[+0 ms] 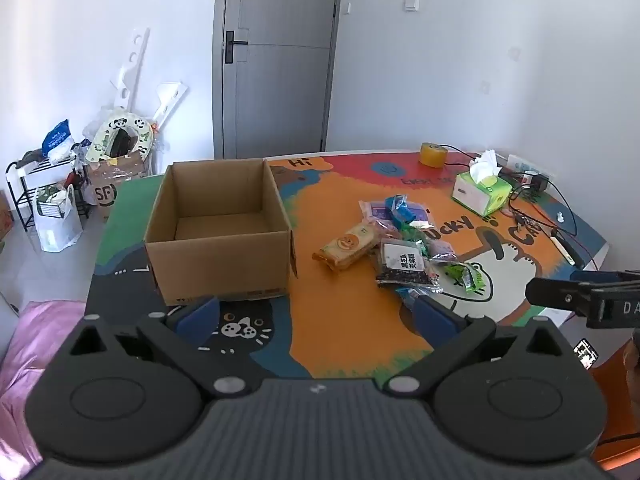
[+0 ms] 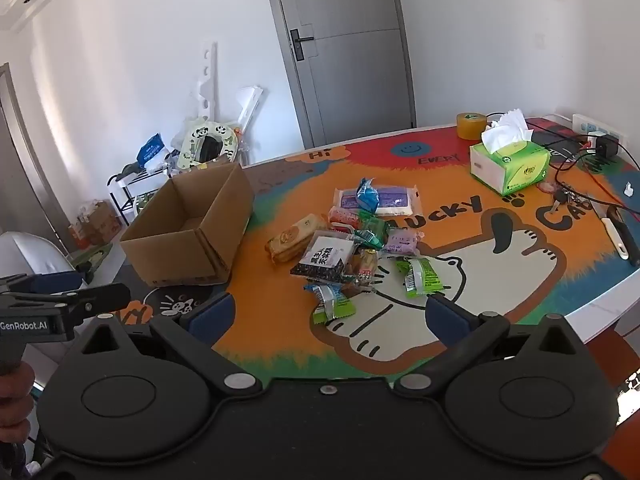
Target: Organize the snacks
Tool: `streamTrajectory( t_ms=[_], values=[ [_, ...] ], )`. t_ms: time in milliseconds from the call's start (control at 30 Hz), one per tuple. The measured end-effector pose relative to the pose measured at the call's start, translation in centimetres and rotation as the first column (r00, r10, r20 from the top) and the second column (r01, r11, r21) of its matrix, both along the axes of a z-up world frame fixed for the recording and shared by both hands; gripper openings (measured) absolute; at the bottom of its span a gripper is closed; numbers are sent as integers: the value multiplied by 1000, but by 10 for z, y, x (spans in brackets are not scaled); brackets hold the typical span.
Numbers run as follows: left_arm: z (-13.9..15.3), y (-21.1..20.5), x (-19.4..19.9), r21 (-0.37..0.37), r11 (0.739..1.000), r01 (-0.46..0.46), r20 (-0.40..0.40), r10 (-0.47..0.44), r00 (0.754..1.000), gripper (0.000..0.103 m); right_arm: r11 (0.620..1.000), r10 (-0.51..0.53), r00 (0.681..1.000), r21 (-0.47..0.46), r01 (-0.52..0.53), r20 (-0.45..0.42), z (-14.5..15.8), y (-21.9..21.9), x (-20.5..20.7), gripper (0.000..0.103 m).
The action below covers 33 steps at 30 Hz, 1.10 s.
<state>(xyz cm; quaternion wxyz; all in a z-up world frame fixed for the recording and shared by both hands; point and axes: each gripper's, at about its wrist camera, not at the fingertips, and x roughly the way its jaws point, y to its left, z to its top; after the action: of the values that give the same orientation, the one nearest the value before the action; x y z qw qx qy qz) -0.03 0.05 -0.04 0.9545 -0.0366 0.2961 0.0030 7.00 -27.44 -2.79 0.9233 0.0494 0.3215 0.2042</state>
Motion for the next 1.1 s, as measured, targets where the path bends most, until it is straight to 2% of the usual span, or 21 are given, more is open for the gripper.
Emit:
streamTrajectory(
  t_ms=[567,1100],
  values=[
    [-3,-2,0,-21,1000,11,-27,-11,1000,102,1000,7,1000,-22,-6,6,1,0,0,103],
    [-2,-4,-2,-27,999,20,-17,-21,1000,102,1000,-10,1000,-21,10,13,4,-4,0,103]
  ],
)
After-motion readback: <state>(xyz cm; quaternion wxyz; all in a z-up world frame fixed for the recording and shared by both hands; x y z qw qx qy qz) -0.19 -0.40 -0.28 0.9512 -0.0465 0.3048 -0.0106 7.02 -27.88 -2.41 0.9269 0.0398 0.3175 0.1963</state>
